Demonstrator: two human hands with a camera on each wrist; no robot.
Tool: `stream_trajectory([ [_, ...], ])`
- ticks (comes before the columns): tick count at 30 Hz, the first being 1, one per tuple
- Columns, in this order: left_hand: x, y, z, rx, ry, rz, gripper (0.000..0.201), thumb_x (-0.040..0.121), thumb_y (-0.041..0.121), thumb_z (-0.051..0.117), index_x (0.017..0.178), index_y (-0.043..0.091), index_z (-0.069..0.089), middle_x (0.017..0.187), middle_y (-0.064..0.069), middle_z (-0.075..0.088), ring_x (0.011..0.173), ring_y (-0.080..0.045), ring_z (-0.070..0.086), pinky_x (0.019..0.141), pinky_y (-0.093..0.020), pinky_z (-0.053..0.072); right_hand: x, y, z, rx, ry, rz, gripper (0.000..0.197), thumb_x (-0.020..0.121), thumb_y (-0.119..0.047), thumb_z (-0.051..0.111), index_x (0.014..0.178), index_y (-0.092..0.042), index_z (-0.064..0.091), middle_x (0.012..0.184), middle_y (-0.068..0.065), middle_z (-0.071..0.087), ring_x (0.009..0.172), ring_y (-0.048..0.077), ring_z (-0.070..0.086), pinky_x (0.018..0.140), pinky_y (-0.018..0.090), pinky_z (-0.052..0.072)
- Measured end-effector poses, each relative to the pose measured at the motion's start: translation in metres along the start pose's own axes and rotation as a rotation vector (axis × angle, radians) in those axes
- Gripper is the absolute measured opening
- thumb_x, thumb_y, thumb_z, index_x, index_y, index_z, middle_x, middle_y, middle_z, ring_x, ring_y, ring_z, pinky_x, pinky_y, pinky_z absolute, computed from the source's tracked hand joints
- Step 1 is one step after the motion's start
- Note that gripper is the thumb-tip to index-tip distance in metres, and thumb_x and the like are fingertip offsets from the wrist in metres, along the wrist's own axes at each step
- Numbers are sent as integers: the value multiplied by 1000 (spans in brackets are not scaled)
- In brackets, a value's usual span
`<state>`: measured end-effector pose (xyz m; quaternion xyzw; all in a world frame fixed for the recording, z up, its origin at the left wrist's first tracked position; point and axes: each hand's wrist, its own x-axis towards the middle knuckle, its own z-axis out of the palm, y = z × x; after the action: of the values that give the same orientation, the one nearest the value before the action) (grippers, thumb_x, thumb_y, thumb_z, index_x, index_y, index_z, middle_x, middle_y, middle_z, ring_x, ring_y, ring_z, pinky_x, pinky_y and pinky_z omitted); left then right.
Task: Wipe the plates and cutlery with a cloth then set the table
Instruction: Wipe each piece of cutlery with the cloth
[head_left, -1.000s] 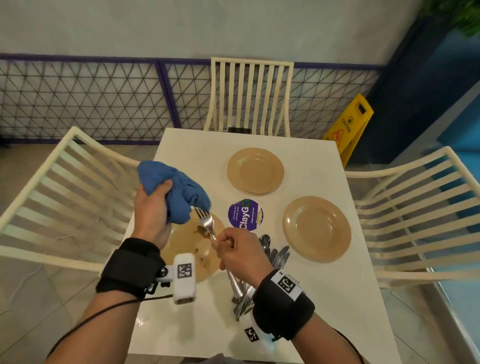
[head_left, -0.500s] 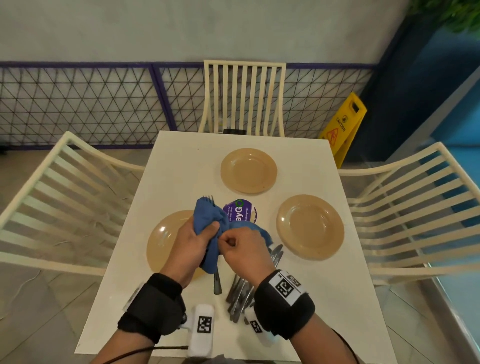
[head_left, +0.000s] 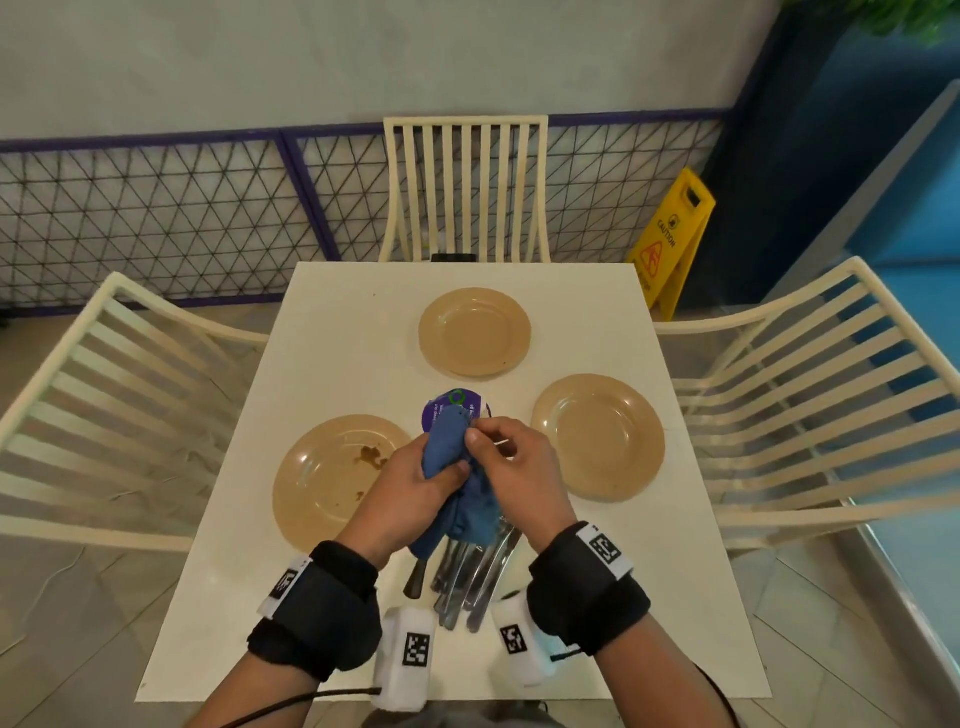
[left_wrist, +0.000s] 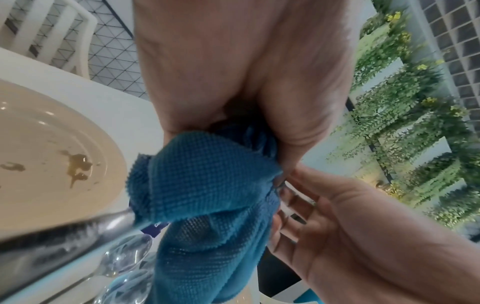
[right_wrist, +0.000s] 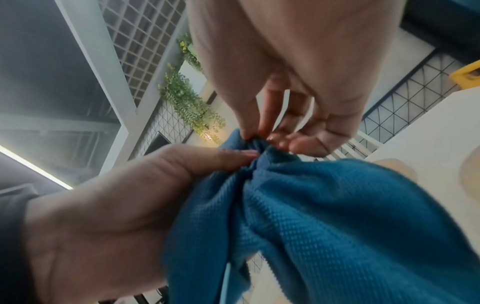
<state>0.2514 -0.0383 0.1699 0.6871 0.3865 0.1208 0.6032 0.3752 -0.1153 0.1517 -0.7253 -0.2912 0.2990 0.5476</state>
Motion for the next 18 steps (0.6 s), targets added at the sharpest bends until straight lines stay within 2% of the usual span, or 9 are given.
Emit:
stream_trajectory([
  [2,-1,-3,5,-32,-5,-19,22,99,14,60,118,24,64,102,0,76,93,-11,74,75,-21,56,2,4,-7,-14,-86,11,11,94,-21,66,102,-21,74,96,-6,72,82,13,66,79,26,55],
  [4,-2,-4,9,-54,-4,-45,20,99,15,60,118,21,65,103,-2,76,95,-16,74,81,-28,58,3,5,-10,-60,-125,-1,9,93,-23,67,99,-22,74,95,-6,71,82,14,66,79,28,55],
  [8,-4,-5,17,-109,15,-87,19,99,24,61,117,18,66,104,-4,76,98,-20,73,92,-40,58,8,7,-11,-23,-59,16,5,88,-22,73,88,-19,76,88,-4,71,79,14,65,77,31,56],
  [10,-4,-5,22,-161,14,-106,23,99,28,61,117,16,66,105,-6,76,100,-24,73,96,-48,56,8,6,-14,72,-8,50,5,86,-20,75,85,-16,78,87,-1,73,79,16,68,77,33,58],
  [13,-8,-6,28,-231,-22,-146,25,98,28,61,119,15,66,110,-8,75,105,-27,71,101,-52,53,10,2,-31,279,15,117,11,87,-20,76,89,-9,78,84,2,75,69,6,63,67,23,53],
  [15,-13,-11,32,-241,-62,-171,25,98,25,62,122,16,65,114,-7,74,108,-26,71,103,-52,51,18,3,-49,347,54,140,14,88,-23,74,91,-10,78,80,1,74,66,7,57,62,21,48],
  [18,-16,-9,39,-216,-76,-169,25,98,27,64,121,17,66,114,-5,75,107,-25,71,103,-53,51,25,7,-58,319,62,116,12,90,-19,73,90,-8,77,74,1,72,64,9,57,61,21,50],
])
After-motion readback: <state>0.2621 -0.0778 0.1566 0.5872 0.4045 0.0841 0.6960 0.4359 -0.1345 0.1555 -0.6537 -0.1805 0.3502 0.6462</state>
